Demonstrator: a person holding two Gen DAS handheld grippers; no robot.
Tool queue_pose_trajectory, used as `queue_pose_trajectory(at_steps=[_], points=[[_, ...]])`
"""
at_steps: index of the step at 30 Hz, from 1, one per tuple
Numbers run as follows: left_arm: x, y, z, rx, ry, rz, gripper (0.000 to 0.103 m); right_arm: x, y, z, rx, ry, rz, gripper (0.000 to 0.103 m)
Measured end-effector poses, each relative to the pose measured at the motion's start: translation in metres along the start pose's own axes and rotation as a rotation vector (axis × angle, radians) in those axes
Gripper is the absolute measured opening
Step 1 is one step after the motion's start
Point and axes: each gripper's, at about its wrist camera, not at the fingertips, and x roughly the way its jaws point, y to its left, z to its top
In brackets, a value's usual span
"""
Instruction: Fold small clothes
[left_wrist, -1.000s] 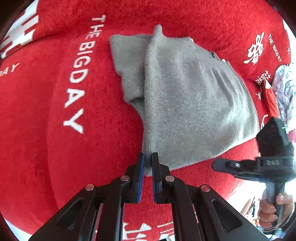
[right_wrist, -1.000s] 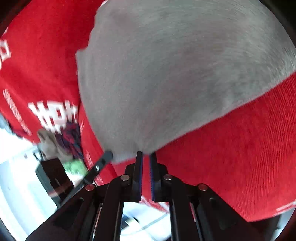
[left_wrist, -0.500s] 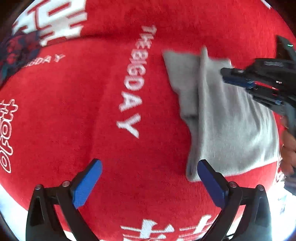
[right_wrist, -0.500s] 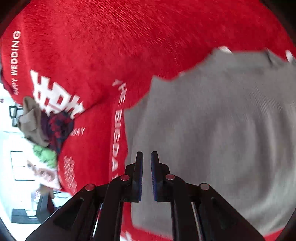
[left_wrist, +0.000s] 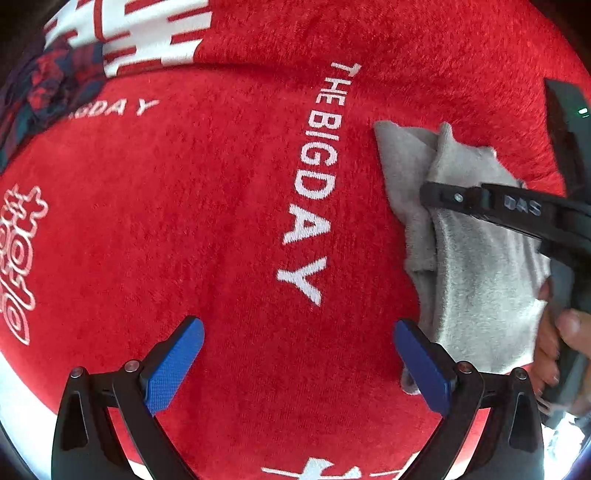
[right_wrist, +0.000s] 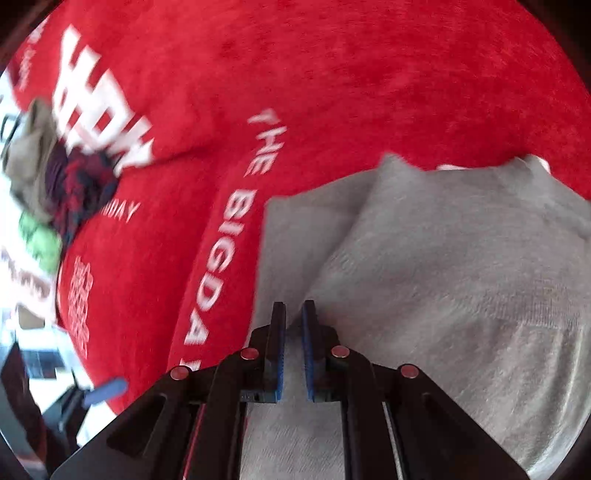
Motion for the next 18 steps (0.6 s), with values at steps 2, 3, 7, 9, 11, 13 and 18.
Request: queue_pose_trajectory(at_steps=[2,3,7,9,11,13,18], points=[[-0.003,-0.005,0.000,0.010,-0.011,0.014,0.103,-0.003,0.003,-0.006,0.001,0.015,0.021,0.011],[-0.004,-0.007,0.001,0.008,-0.016,0.015,0.103,-0.007,0.003,-0.010,0.010,0.024,0.034,0.011],[-0.007,-0.014,0.004,-0.005,-0.008,-0.009,0.103,-0.027,-0.006,-0.033,0.081,0.030,0.080,0.011],[-0.007,-0.018,0.004,-0.004,-0.004,-0.008,0.103,-0.038,-0.015,-0.047,0.133,0.030,0.105,0.011],[-0.008,-0.023,0.003,0.004,0.002,-0.006,0.103,-0.046,-0.022,-0.061,0.192,0.034,0.129,0.032],[-0.007,-0.030,0.003,0.014,0.011,0.000,0.103,-0.054,-0.031,-0.078,0.246,0.029,0.151,0.067],[-0.007,-0.047,-0.002,0.046,0.019,0.012,0.103,-0.068,-0.049,-0.112,0.331,0.032,0.187,0.071]])
